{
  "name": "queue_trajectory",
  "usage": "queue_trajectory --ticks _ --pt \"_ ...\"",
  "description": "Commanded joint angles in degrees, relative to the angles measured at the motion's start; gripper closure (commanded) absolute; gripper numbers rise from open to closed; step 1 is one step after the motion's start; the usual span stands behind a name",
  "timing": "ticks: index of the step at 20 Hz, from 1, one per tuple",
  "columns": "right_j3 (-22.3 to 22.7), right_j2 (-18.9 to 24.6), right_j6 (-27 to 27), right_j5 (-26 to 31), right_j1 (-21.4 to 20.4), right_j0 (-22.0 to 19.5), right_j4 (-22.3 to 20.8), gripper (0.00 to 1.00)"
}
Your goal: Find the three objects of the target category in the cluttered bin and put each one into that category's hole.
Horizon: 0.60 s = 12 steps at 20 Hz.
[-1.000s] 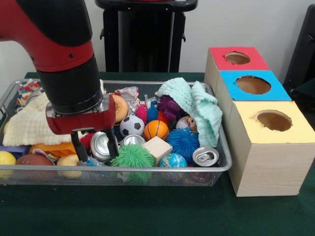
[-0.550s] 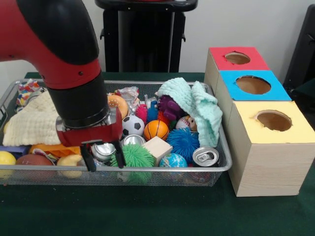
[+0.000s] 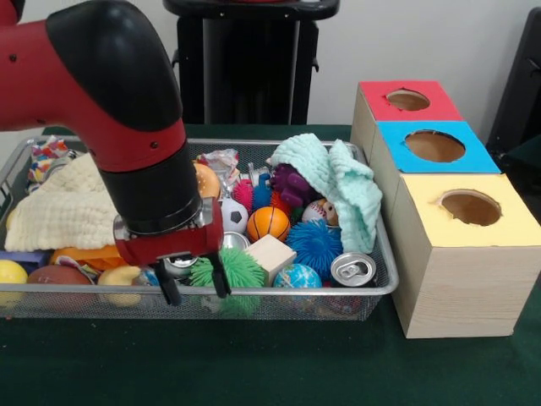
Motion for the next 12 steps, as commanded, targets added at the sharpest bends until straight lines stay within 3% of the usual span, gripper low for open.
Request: queue_trajectory --ticks 1,8,12 --pt "6.64 1.55 -16.58 -1.42 -1.18 -1.90 -4.16 0.00" --pt "8.15 1.28 -16.65 1.39 -5.10 -2.63 -3.67 0.00" --pt "9.38 0.95 -17.10 -0.15 -4.33 -4.07 -4.71 0.00"
